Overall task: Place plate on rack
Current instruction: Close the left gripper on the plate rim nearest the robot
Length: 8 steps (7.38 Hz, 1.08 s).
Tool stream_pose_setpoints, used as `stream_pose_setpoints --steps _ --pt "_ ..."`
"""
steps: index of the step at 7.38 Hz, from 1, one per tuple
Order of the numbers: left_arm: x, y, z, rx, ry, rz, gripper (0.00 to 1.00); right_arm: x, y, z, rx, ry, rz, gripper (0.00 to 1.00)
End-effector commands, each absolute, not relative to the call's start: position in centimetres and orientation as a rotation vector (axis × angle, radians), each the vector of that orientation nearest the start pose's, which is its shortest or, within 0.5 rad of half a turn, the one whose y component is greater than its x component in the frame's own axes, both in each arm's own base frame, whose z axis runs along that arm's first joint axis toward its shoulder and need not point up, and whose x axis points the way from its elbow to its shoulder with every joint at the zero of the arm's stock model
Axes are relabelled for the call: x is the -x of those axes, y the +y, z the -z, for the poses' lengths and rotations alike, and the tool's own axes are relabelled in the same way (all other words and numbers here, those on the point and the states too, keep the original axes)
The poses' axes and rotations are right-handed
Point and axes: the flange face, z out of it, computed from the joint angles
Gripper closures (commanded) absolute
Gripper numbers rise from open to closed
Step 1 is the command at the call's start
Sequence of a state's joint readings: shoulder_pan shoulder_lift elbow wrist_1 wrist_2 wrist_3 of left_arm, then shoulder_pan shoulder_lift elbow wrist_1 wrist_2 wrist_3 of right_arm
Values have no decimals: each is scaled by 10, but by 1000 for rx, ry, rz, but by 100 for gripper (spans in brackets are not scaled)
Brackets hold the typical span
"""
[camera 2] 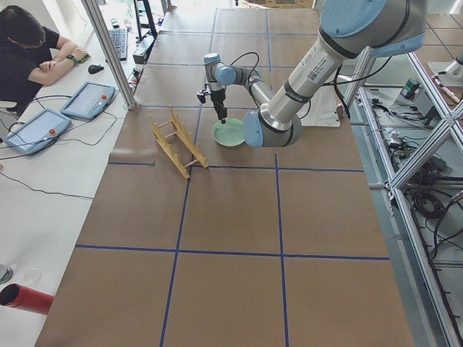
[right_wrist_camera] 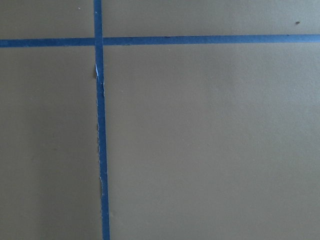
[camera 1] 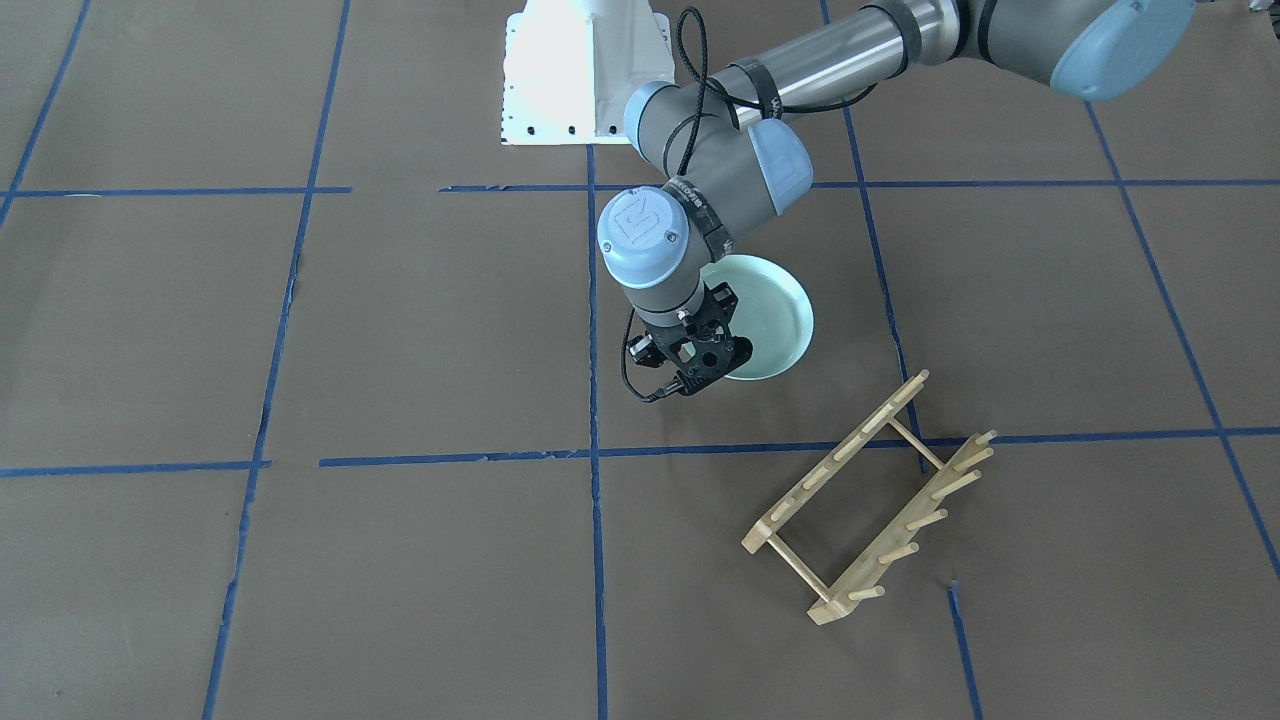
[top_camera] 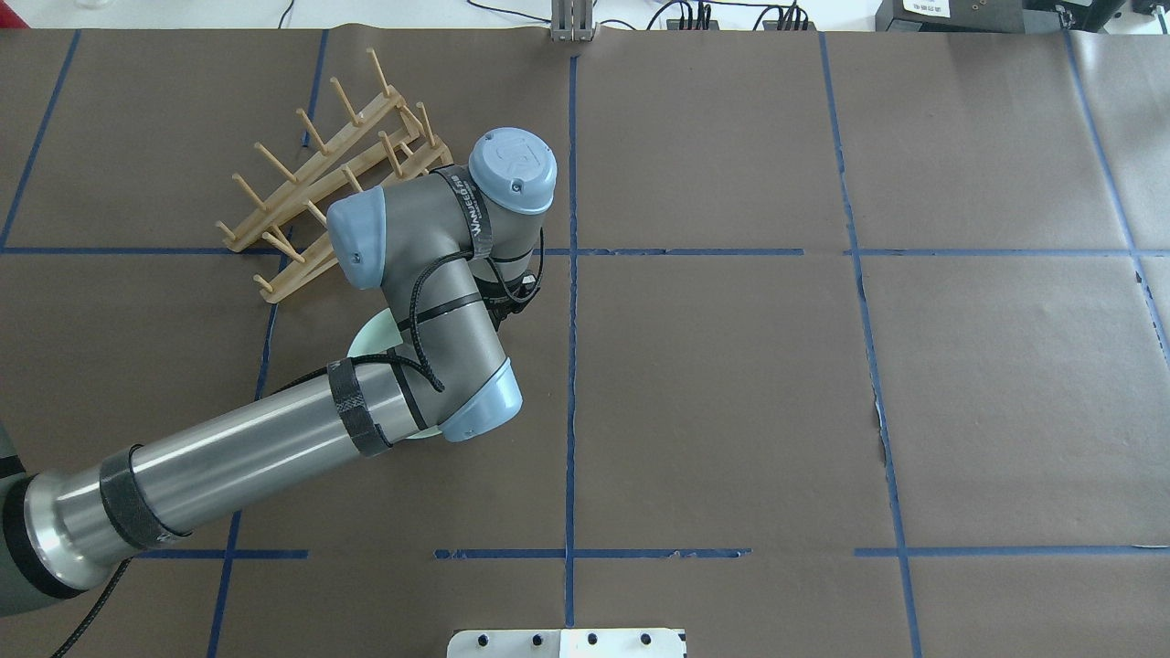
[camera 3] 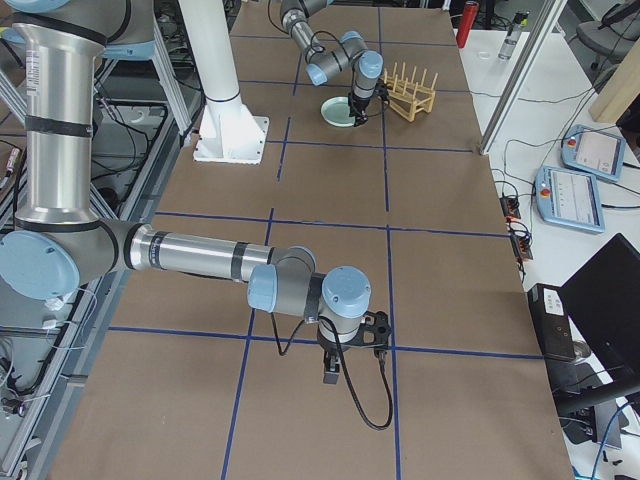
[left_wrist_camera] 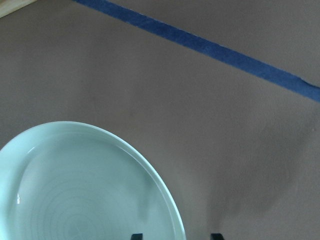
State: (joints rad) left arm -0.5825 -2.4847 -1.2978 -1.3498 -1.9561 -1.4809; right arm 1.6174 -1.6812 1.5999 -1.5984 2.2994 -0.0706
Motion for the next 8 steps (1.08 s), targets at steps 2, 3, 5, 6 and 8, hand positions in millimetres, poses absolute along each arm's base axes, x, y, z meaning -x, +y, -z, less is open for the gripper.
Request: stream_pose_setpoints --steps 2,3,5,6,8 --pt "-598 -508 -240 227 512 399 59 -88 -431 -701 61 -733 -18 0" --pt "-598 -507 -247 224 521 397 59 -87 -431 -702 63 -733 -17 0" --pt "-597 -508 -245 222 529 393 79 -88 -431 -701 61 -733 -18 0" --pt "-594 -509 -241 237 540 396 100 -87 -431 -702 63 -733 -17 0" --pt "-591 -507 -232 274 573 395 100 -87 -432 -701 61 -733 -16 0"
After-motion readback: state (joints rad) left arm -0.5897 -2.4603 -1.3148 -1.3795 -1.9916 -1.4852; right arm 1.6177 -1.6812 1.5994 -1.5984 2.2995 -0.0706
